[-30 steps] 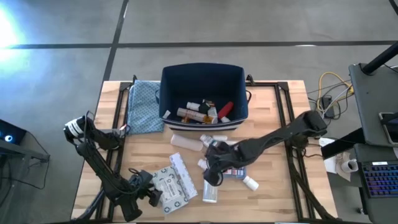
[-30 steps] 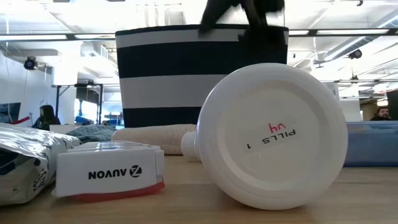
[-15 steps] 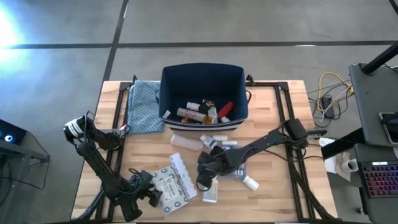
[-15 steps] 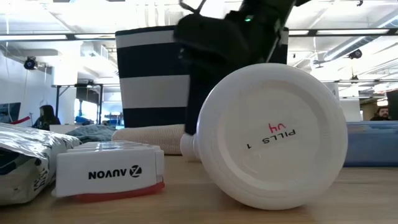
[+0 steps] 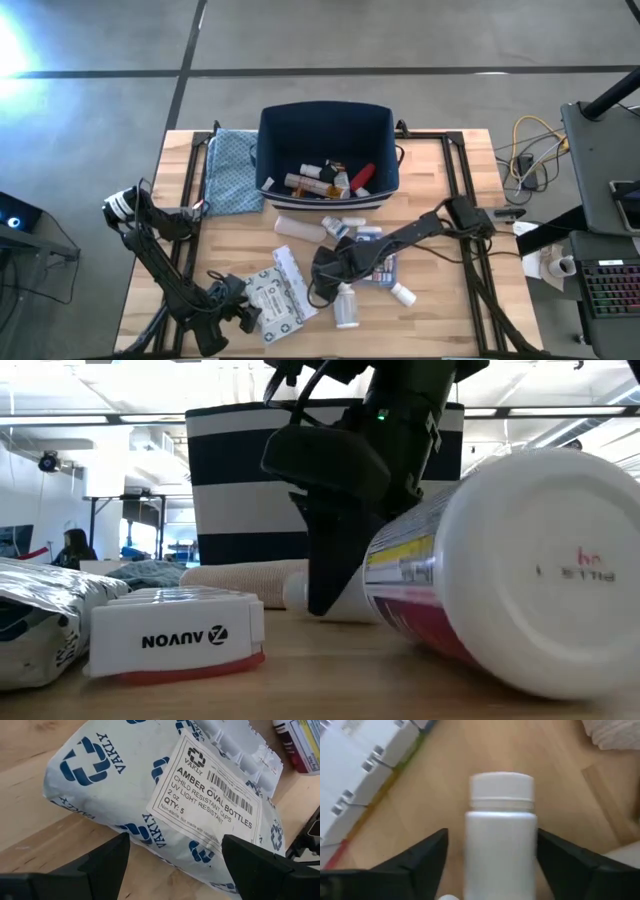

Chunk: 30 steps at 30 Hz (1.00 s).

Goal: Pick & place medical supplies in basket/bin
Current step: Put the white pill bottle into the blue bin

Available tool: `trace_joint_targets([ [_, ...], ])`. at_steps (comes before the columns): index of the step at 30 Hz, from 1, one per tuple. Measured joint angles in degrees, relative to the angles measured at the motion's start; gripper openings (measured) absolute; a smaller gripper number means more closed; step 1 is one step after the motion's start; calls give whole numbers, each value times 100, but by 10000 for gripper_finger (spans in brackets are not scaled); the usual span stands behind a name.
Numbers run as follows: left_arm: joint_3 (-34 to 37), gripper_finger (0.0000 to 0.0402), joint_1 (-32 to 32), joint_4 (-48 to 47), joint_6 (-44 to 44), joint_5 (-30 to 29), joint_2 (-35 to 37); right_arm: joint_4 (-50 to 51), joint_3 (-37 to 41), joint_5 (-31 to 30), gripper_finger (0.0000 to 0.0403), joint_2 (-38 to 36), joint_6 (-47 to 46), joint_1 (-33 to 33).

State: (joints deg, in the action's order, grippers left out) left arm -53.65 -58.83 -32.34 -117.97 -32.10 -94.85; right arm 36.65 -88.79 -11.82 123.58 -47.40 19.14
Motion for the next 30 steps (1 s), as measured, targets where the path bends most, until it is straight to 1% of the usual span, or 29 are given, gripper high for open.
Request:
trace_joint_targets([
  [6, 0, 295, 0, -2, 1, 0, 0, 223, -69, -14, 158, -55, 138, -77],
  [7, 0, 295, 0, -2, 1, 0, 0, 223, -106, -17, 147, -98, 247, -77],
  [13, 0, 295, 0, -2, 1, 0, 0, 203, -762, -210, 146, -633, 968, -62],
  [15, 0, 295, 0, -4, 1, 0, 0, 200, -1122, -433, 146, -867, 1257, -68],
  [17, 2, 295, 0, -6, 1, 0, 0, 202, -1456, -996, 147, -1158, 1641, -73],
  [20, 4, 295, 2, -23, 1, 0, 0, 256, -1899, -2286, 159, -1557, 2176, -193],
  [21, 4, 295, 0, -21, 1, -2, 0, 331, -2031, -2575, 162, -1662, 2278, -319],
  [23, 4, 295, 2, -28, 2, -2, 0, 541, -2269, -2862, 164, -1828, 2372, -676],
  [27, 4, 295, 4, -31, 3, -2, 0, 1114, -2472, -2904, 168, -2043, 2112, -1594],
  [30, 4, 295, 2, -28, 3, -2, 0, 1763, -2474, -2883, 186, -2057, 2061, -2245],
])
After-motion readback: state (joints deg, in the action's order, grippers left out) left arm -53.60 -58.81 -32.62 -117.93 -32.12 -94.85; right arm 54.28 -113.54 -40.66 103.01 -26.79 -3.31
